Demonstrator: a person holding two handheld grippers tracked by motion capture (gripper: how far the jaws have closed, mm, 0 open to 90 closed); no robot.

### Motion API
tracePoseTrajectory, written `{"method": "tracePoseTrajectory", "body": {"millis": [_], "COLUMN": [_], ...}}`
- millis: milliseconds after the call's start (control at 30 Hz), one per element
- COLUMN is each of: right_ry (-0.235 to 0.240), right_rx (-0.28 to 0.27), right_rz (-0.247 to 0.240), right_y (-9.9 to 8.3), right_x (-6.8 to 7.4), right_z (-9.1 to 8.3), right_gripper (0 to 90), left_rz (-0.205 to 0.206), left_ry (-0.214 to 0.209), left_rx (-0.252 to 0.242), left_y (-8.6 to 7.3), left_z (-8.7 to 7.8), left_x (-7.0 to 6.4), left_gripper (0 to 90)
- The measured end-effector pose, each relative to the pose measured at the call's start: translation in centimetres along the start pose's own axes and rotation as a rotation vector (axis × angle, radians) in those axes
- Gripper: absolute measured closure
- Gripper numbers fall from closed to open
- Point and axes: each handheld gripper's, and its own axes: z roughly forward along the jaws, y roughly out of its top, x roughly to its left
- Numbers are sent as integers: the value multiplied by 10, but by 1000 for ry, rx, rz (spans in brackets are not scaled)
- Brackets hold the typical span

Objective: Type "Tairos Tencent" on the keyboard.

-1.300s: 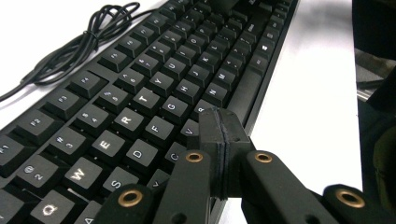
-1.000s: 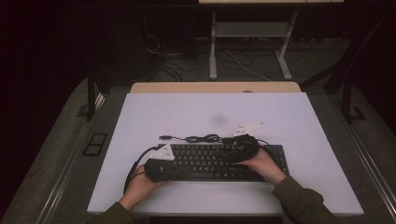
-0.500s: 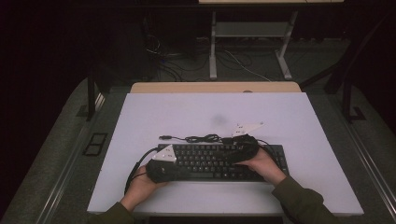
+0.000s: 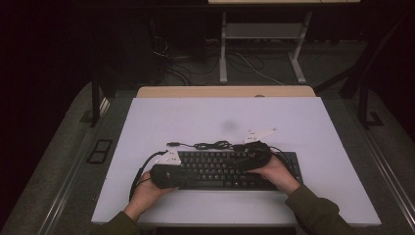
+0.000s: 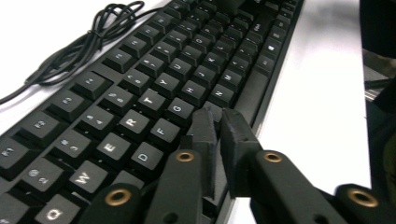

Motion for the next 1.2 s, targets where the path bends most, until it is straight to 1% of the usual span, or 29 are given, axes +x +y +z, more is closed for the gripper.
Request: {"method": "tracePoseTrajectory", "body": {"millis": [100,200,233,333,500,567,600,633,833,900,1033,1200], "right_ry": [-1,-1,-2,-4,2,3,3,4,10,9,13,21], "right_rx": [0,-1,-2,-4,-16,-16,-17,-18,-22,-23,-27,-24], "right_rz": [1,4,4,6,12,12,16,15,20,16,17,17], "right_y": [0,0,0,0,0,0,0,-1,-2,-3,-4,-7], "right_x": [0,1,1,0,2,2,2,2,3,3,5,7], "right_z": [0,-1,-1,-1,-3,-4,-5,-5,-11,-12,-15,-17], "right_gripper": [304,304,304,304,303,304,304,304,310,311,313,338], "left_rz": [1,-15,-15,-12,-23,-30,-25,-31,-37,-34,-42,-43], "left_ry": [17,34,39,51,78,88,96,98,113,115,123,134], "left_rx": [-8,-21,-21,-29,-41,-53,-55,-61,-71,-73,-81,-85], "left_y": [1,0,1,1,1,1,1,1,1,0,-1,-2], "left_z": [-2,-2,-2,-3,-3,-4,-5,-5,-5,-5,-6,-7], "left_x": [2,2,3,4,6,6,7,7,9,9,10,11], "left_gripper": [760,691,670,578,446,412,397,380,309,303,280,264]}}
